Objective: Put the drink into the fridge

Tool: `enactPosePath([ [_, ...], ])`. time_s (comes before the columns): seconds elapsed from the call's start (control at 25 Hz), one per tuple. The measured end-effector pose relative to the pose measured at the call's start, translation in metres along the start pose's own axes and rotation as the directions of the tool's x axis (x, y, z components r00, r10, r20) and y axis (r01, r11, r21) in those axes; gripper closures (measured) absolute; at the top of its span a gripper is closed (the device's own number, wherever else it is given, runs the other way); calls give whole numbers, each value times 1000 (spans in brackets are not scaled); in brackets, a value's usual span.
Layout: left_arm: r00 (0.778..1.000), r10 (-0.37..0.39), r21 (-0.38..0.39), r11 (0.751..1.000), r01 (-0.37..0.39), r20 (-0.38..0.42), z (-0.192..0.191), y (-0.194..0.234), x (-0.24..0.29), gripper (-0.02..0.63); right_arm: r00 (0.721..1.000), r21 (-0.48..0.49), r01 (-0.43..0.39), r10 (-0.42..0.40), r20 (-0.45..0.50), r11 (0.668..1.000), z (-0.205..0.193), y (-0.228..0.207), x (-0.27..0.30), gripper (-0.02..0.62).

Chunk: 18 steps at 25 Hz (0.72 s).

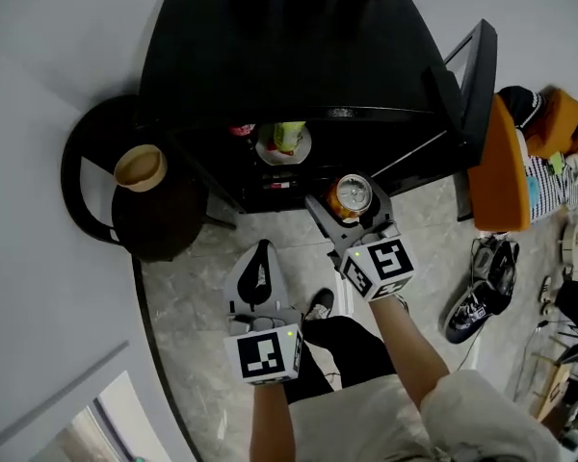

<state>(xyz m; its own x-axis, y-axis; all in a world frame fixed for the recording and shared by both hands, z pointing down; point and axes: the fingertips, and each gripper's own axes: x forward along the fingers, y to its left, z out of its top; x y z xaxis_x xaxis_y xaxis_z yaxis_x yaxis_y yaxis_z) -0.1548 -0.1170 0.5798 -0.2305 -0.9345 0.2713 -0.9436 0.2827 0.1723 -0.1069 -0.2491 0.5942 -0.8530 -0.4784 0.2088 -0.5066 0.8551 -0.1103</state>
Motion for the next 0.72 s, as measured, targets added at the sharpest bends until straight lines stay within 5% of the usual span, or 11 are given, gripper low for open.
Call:
enactPosePath([
  [0.24, 998, -57, 45, 997, 57, -11, -27, -6, 27, 597, 988, 14, 152, -153, 39, 988, -45, -42, 48, 247],
  [0.44, 995, -101, 58, 993, 101, -7, -46, 0, 48, 597, 947, 32, 314, -316, 67, 949, -67, -78, 75, 247],
  [0.72, 988, -153, 77, 985, 154, -21, -69, 5, 71, 597, 910, 30, 405, -406, 87, 914, -73, -109, 108, 247],
])
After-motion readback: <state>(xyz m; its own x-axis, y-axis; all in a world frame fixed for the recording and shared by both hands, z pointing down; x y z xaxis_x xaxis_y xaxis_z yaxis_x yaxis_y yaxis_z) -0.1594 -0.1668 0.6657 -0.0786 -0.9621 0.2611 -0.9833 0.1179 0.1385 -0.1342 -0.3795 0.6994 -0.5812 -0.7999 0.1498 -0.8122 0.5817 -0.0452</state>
